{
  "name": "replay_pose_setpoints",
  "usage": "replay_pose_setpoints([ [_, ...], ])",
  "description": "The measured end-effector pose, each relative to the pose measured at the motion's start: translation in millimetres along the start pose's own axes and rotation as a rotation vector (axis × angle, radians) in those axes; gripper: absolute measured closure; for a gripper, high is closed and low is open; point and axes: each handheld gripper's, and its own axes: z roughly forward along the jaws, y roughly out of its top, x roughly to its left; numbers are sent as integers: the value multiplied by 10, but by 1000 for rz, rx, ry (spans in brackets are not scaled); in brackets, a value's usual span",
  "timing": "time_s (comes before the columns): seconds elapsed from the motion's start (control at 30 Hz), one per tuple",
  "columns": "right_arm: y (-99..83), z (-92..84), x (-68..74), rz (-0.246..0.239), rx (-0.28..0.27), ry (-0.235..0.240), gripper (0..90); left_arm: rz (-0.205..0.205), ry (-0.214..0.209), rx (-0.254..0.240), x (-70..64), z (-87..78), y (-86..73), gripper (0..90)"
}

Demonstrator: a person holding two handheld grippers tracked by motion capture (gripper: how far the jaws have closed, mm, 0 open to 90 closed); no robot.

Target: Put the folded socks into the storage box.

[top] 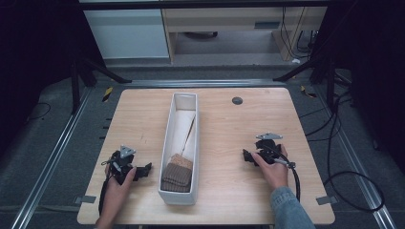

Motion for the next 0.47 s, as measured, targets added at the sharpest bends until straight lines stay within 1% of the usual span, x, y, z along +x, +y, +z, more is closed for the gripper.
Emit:
replay_pose_setpoints([
  [0.03,-3,3,5,-5,1,-7,43,0,0,0,0,0,0,0],
  [0.1,-9,5,13,-4,-3,-3,36,1,0,0,0,0,0,0],
  [0.13,-11,6,11,-13,-3,-5,35,0,0,0,0,0,0,0],
  [0.27,-30,-14,21,-3,-2,-8,34,0,1,0,-1,0,-1,0],
  [0.33,-44,-29,10,5,0,-17,26,0,1,0,-1,-1,-1,0],
  [0.37,-50,-30,-3,11,0,-29,15,0,2,0,-2,-1,-1,0],
  [0.4,-51,-31,-15,32,5,-44,4,0,3,1,-3,-2,0,0],
  [0.47,-50,-29,-27,45,7,-60,4,0,3,1,-3,-2,-1,0],
])
